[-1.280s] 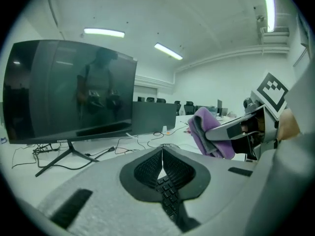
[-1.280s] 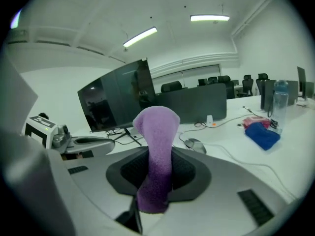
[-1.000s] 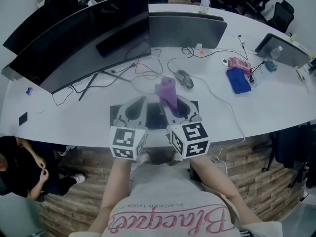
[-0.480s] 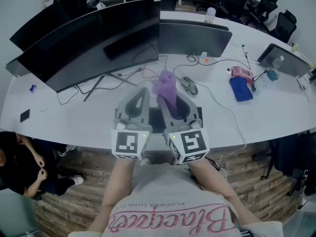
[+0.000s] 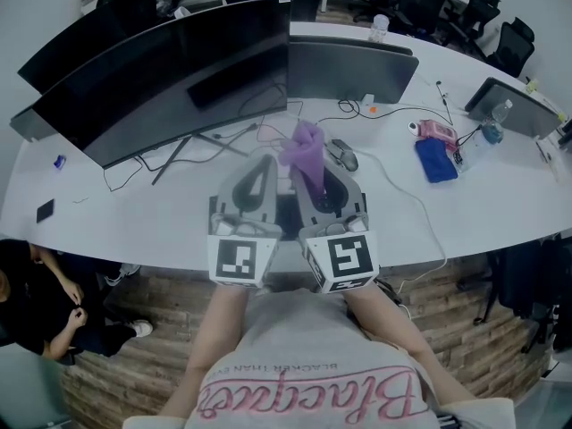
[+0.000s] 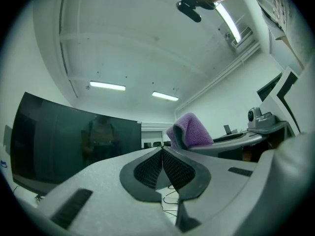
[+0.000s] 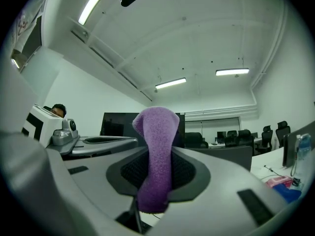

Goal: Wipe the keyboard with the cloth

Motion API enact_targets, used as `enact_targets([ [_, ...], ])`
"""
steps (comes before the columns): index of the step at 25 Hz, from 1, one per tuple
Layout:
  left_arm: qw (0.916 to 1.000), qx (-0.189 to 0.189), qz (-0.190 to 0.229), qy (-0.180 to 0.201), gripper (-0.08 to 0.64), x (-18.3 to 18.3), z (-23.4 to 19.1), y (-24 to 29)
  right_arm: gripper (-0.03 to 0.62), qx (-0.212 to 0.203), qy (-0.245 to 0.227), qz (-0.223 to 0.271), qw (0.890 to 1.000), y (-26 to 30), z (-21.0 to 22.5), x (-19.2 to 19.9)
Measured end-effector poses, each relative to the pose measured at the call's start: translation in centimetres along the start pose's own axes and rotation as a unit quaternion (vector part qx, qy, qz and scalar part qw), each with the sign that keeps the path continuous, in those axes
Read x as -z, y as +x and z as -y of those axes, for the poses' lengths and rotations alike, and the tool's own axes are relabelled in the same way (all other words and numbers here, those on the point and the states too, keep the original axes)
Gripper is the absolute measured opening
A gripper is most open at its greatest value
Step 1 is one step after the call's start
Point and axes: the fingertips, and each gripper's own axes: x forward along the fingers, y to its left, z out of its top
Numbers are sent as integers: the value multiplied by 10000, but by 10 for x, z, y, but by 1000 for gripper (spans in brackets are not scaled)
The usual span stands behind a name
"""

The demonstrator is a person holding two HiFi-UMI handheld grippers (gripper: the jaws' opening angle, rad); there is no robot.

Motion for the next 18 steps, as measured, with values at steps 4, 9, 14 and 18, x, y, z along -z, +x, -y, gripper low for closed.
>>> enact_targets([
  [4,10000,40,-2,-2,8,0,1,0,91,-20,1,-11,10000,0,-2,2],
  [9,10000,78,9,18,8,-2,1,0,91,-59,-16,-42,10000,0,-6,3],
  [14,9999,157,-35,28,8,0,6,1,91,-43,-24,-88,9999,0,-6,5],
  [18,9996,243,-59,95,8,2,8,1,91,-15,-19,-98,9999,0,-5,6],
])
